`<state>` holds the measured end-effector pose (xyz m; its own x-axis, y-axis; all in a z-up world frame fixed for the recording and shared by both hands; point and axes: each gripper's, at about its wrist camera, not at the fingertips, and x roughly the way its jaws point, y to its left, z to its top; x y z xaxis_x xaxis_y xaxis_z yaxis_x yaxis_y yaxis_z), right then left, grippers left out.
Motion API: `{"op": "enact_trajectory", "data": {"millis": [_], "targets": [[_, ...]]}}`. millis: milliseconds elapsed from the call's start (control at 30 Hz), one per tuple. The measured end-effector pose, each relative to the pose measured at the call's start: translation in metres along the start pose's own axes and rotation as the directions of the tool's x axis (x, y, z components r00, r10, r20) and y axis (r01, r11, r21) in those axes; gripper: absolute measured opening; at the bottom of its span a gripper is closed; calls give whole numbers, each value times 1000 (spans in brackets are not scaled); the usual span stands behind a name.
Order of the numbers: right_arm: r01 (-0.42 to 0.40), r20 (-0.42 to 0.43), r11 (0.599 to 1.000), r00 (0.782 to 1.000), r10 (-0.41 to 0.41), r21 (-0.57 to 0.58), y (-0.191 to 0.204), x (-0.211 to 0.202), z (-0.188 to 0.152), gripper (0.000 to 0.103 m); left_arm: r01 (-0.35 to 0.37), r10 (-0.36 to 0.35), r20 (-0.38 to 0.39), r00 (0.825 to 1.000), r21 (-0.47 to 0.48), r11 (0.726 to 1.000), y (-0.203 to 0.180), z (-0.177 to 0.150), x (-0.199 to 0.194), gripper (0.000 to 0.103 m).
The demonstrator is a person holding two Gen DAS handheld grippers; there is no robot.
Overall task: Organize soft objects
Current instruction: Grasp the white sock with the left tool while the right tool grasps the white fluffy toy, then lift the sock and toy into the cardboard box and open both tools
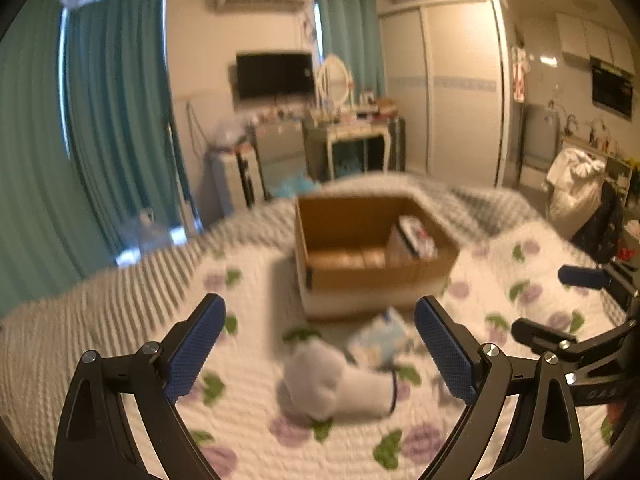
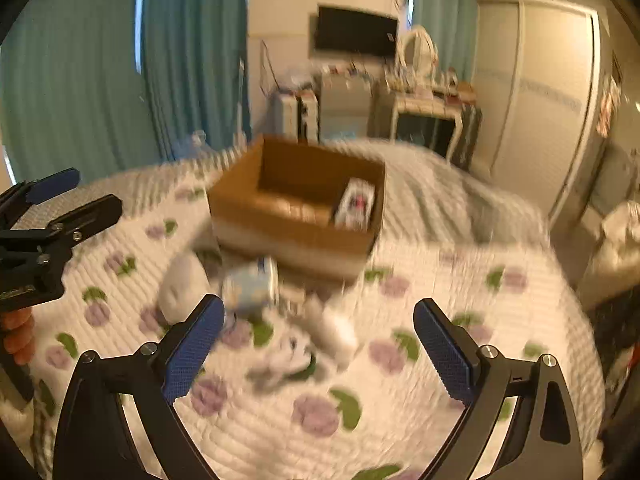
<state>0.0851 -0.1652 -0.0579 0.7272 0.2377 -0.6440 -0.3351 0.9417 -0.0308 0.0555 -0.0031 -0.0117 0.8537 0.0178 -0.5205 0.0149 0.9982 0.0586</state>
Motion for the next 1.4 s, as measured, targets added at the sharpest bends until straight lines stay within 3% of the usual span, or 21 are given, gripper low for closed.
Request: {"op": "enact_trajectory", "data": {"millis": [233, 433, 567, 600, 700, 767, 800, 833, 1000, 1067, 1167, 1200, 1300, 1400], "targets": [[16, -129, 997, 992, -7, 74, 9, 60, -42, 96, 21, -19, -152, 988, 11, 1000, -6, -58, 50, 97], [35, -190, 993, 982, -14, 111, 14, 96, -57, 94, 68, -68, -269, 961, -8, 998, -6, -82, 81, 96], [20, -219, 985, 976, 19, 172, 8, 109, -60, 74, 89, -99, -331, 938, -46, 995, 0, -89, 102, 96], [18, -221, 984, 975, 22, 179, 7, 111, -61, 65, 97, -112, -339, 934, -61, 993, 2, -90, 107, 96], [-2, -215, 980, 976, 46, 199, 5, 111, -61, 45, 114, -132, -337, 932, -72, 991, 4, -90, 114, 96], [0, -208, 981, 977, 41, 195, 5, 109, -61, 42, 120, -133, -346, 929, -59, 991, 1, -92, 120, 96], [-4, -205, 980, 978, 45, 197, 5, 109, -61, 33, 124, -137, -349, 927, -58, 991, 1, -93, 123, 96], [-12, -201, 980, 978, 52, 199, 5, 108, -62, 17, 132, -145, -353, 924, -59, 989, 0, -94, 127, 96], [-31, -180, 980, 981, 68, 199, 6, 101, -63, 8, 167, -181, -345, 921, -69, 983, -1, -92, 138, 95], [-37, -167, 980, 983, 70, 194, 7, 96, -63, 7, 177, -188, -336, 923, -65, 982, -3, -92, 139, 91], [-51, -146, 980, 986, 80, 192, 6, 87, -65, 7, 204, -212, -326, 921, -60, 977, -5, -92, 133, 70], [-57, -133, 979, 988, 84, 195, 6, 83, -65, 7, 218, -225, -327, 918, -56, 974, -7, -93, 131, 56], [-67, -104, 978, 991, 88, 196, 3, 70, -65, 6, 216, -215, -322, 922, -35, 976, -12, -94, 122, 49], [-85, -67, 977, 993, 100, 196, 3, 55, -62, 6, 205, -206, -299, 932, -33, 978, -12, -92, 108, 47]]}}
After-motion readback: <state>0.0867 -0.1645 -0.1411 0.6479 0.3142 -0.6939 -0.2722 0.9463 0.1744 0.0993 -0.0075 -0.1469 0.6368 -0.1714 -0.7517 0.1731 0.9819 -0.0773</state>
